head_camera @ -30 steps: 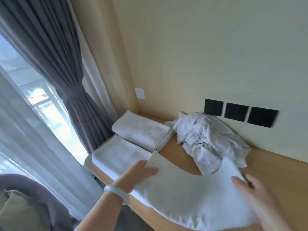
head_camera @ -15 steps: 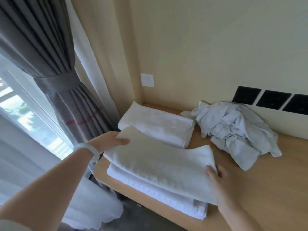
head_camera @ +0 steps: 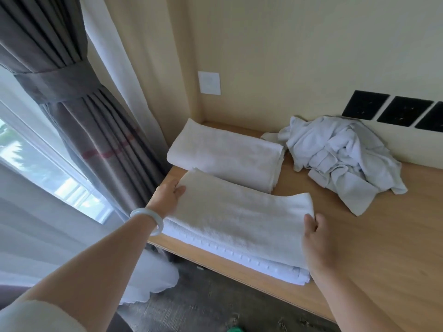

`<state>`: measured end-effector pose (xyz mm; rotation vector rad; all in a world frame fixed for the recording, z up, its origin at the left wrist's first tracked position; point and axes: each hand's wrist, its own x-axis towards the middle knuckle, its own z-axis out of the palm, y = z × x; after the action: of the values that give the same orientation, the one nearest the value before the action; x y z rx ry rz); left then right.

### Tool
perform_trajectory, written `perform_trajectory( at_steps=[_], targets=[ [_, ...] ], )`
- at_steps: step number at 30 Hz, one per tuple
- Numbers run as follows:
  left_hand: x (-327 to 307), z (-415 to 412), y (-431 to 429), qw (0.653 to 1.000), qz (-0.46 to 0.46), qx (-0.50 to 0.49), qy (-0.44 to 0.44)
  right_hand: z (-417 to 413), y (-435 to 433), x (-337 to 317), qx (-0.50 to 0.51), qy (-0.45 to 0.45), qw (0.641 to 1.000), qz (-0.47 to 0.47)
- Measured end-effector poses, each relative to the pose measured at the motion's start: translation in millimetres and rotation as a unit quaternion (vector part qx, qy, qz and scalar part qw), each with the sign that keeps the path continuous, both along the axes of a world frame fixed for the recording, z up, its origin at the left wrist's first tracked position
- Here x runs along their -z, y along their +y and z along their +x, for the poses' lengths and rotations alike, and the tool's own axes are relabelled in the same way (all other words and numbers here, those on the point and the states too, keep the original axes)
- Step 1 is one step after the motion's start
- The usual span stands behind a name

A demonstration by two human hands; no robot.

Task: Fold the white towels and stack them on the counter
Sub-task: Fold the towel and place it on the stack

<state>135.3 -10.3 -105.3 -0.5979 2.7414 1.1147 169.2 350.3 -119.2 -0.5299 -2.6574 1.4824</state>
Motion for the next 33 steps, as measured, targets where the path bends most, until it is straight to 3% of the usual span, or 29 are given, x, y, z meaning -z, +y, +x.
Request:
perform_trajectory(
  at_steps=[7, 14, 28, 30, 32, 33],
  targets=[
    [13, 12, -8, 1.0, -0.025, 0.01, 0.006, 7, -1, 18, -0.01, -0.061, 0.998, 0.015],
    [18, 14, -11, 0.997, -0.058, 0.037, 0.027, 8, -4, 18, -0.025, -0.056, 0.997, 0.05],
    [21, 12, -3, 0.99, -0.124, 0.048, 0.052, 11, 5, 18, -0.021, -0.057, 0.998, 0.011],
    [19, 11, 4, 0.971, -0.212, 0.055, 0.096, 10, 1, 11, -0.002, -0.045, 0.994, 0.103],
    [14, 7, 16, 0.933, -0.312, 0.101, 0.148, 3, -11, 6, -0.022, 0.012, 0.955, 0.297],
    [13, 5, 22, 0.916, -0.339, 0.145, 0.156, -1, -21, 4, -0.058, 0.048, 0.934, 0.349]
  ],
)
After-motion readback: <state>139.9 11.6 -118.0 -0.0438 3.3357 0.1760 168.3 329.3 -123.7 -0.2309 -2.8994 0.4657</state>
